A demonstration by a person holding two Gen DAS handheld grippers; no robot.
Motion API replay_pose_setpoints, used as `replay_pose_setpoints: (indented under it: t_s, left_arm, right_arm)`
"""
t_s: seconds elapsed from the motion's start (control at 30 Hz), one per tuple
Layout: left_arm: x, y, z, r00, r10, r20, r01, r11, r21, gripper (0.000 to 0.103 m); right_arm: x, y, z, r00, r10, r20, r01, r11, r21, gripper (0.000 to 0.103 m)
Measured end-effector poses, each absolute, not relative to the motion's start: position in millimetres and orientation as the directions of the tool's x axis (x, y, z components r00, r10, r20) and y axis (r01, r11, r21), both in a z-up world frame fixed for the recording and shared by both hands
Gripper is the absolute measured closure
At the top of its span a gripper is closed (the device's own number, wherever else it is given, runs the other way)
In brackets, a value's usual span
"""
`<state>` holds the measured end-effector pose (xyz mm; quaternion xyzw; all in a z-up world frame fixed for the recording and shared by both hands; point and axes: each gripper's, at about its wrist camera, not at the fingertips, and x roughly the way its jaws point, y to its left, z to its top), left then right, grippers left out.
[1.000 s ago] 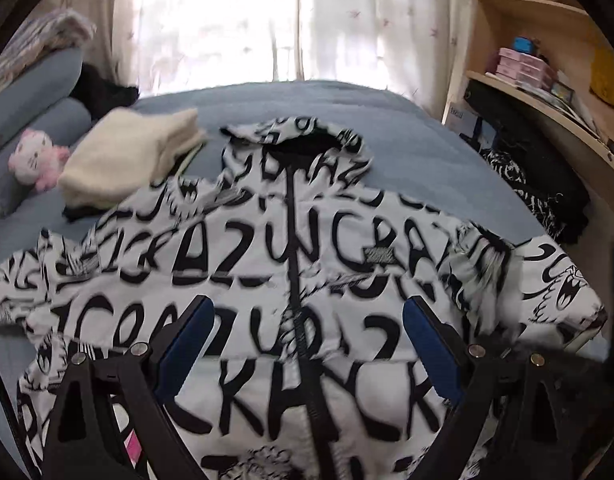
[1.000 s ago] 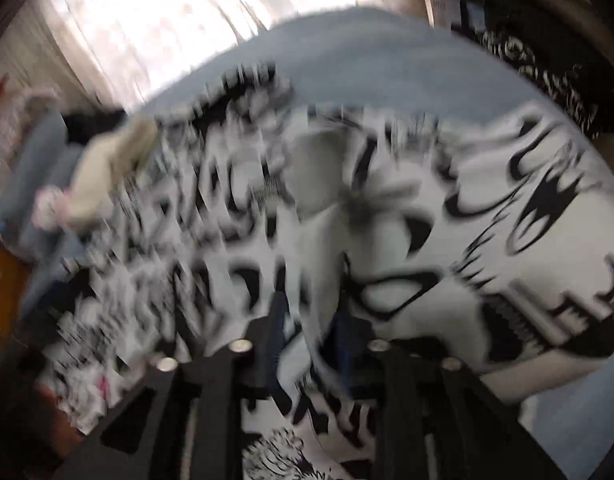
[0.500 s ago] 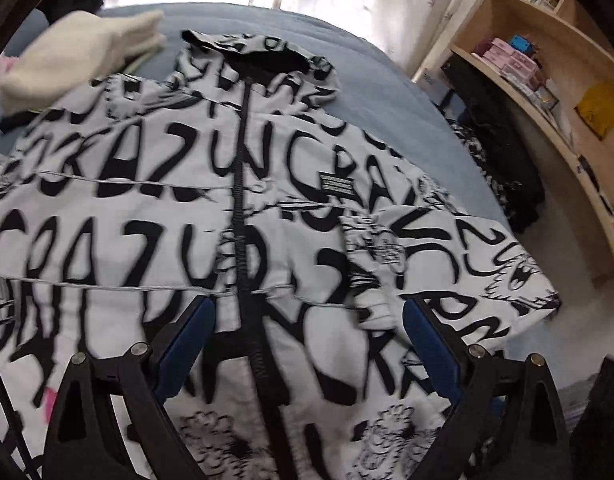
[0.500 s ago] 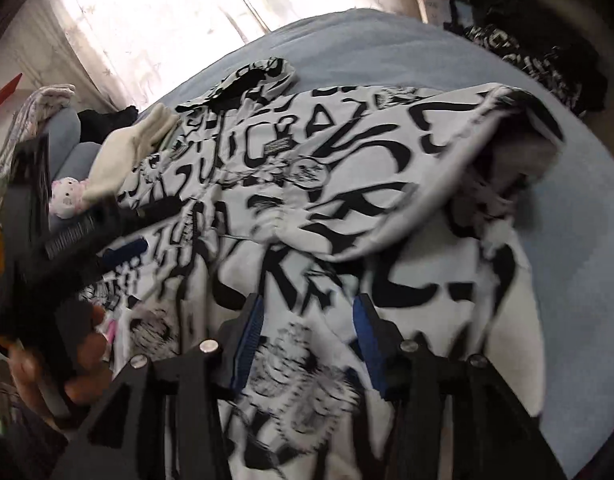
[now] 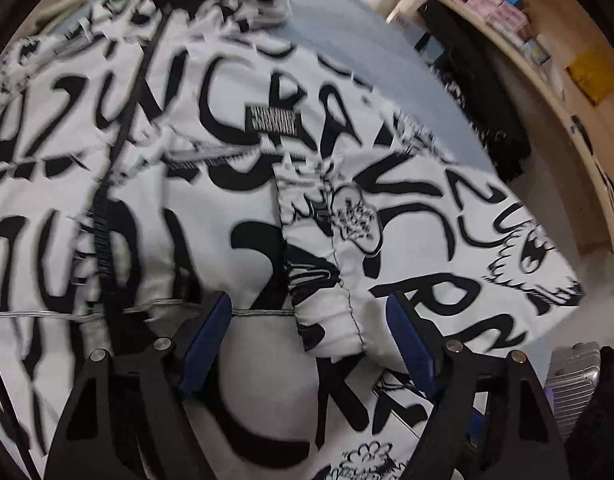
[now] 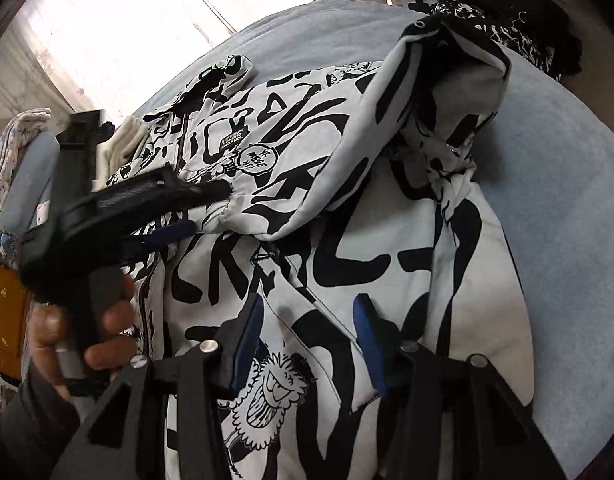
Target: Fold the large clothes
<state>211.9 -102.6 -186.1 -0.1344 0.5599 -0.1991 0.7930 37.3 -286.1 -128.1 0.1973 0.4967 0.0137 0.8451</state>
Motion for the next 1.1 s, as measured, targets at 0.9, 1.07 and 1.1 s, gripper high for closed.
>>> replay_pose_setpoints:
  t_s: [0.9, 1.07, 1.1]
  left_arm:
    - [211, -22, -88, 0.695, 0.022, -0.718, -0.006, 1.000, 0.025, 0.086]
    - [208, 12, -158, 0.537, 0.019, -0.843, -0.039, 0.999, -0.002, 0.062]
    - [206, 14, -162, 0.523, -0.012, -0.852, -0.040, 0.998, -0.038, 0.058]
  right_arm:
    - [35, -283, -126, 0.508, 0.172, -0.844, 0.166, 0.942, 0.292, 0.056]
    - [40, -289, -118, 0.489, 0.182, -0.853, 0.174, 0.938, 0.300, 0.056]
    - [41, -290, -115, 0.489, 0.190, -0.851, 0.172, 0.936, 0.308, 0.055]
